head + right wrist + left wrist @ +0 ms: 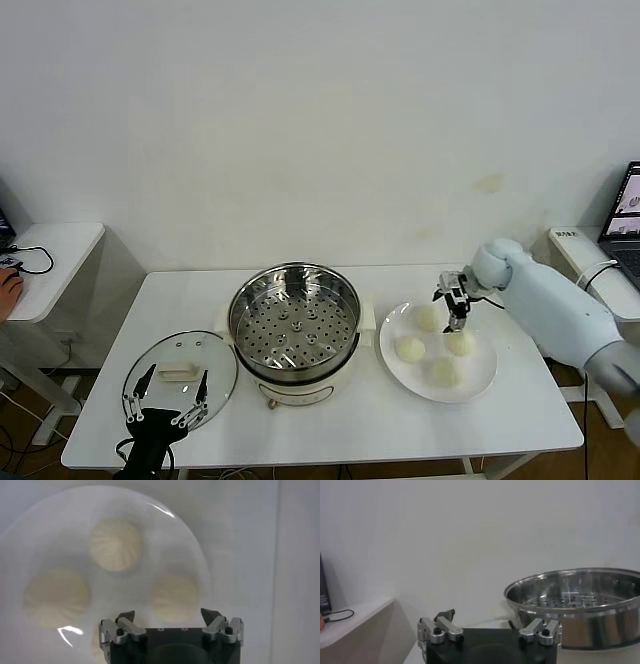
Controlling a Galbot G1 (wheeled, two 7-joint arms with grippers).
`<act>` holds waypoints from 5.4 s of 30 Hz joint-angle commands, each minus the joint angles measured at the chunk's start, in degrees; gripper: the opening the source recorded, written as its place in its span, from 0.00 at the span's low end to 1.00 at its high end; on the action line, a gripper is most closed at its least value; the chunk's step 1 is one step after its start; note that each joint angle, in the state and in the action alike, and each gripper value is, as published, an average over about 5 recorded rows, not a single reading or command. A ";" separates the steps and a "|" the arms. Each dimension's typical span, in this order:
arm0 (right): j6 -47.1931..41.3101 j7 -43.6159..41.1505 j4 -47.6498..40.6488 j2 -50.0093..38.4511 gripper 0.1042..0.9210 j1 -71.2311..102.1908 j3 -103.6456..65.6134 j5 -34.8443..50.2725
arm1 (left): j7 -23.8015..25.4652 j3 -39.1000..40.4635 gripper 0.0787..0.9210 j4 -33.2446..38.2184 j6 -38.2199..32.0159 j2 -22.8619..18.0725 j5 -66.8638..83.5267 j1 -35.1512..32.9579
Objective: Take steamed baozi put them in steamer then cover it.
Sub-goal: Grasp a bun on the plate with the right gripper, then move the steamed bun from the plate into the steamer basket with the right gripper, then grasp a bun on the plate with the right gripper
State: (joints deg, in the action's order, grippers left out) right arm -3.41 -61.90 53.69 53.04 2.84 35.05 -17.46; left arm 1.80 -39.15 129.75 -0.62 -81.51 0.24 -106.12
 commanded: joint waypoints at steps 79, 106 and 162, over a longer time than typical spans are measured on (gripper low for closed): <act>11.05 6.67 12.11 22.37 0.64 -33.42 35.82 18.14 | -0.14 -4.25 0.88 -2.65 0.60 3.62 3.22 3.30; 26.92 15.86 2.23 27.25 0.69 -23.84 33.57 -0.82 | -0.16 -4.46 0.88 -2.39 0.60 2.63 3.49 3.46; -18.29 7.59 31.36 -15.90 0.88 -1.91 18.16 17.00 | -0.10 -5.14 0.88 -5.06 2.34 6.04 6.75 6.31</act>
State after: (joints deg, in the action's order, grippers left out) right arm -21.11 -54.35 88.74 34.55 -7.51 56.79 2.35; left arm 1.65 -44.30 124.96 1.66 -75.42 6.96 -99.98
